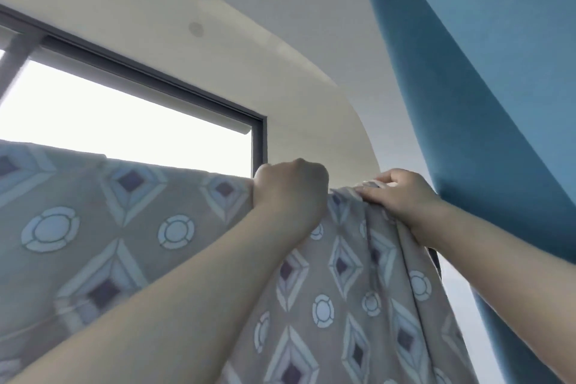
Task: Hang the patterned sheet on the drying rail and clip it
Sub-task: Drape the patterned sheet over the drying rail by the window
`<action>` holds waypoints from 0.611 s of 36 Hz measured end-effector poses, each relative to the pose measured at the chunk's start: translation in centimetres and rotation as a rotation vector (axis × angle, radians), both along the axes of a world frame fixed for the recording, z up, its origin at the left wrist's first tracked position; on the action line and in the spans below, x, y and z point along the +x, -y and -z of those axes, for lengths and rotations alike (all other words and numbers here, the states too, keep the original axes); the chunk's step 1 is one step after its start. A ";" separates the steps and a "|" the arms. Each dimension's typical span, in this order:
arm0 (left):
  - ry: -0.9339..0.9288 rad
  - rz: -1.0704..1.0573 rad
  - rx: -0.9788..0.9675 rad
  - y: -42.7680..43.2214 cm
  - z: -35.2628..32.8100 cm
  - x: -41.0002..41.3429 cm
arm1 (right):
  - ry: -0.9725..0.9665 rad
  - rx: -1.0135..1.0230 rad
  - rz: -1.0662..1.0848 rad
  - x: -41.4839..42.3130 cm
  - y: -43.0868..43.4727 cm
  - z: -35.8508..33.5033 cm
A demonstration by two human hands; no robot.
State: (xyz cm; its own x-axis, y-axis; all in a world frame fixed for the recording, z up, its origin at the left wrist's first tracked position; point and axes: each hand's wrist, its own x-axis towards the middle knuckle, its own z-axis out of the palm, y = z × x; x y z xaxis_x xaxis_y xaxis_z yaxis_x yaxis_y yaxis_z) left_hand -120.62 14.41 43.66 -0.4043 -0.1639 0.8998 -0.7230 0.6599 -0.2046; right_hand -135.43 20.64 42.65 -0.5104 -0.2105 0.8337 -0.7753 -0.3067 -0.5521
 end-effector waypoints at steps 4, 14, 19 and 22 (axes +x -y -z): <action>0.035 0.040 -0.092 -0.3 0.7 -1.3 | 0.008 0.078 0.038 -1.2 -1.5 0.6; 0.031 0.091 -0.062 -0.1 0.4 -2.9 | 0.245 0.124 -0.310 -2.0 -2.2 0.7; 0.052 0.025 -0.097 0.8 0.3 -3.9 | 0.199 0.078 -0.179 -2.8 -2.1 0.6; 0.028 0.068 -0.139 0.4 0.3 -3.6 | 0.310 -0.072 -0.188 -4.0 -2.2 0.4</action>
State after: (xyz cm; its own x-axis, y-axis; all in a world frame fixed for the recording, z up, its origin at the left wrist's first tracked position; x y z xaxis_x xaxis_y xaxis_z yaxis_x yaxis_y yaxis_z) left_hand -124.25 14.02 43.35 -0.4355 -0.0100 0.9002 -0.6704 0.6710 -0.3168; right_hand -139.43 22.81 42.22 -0.6990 -0.2705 0.6620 -0.5015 -0.4745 -0.7234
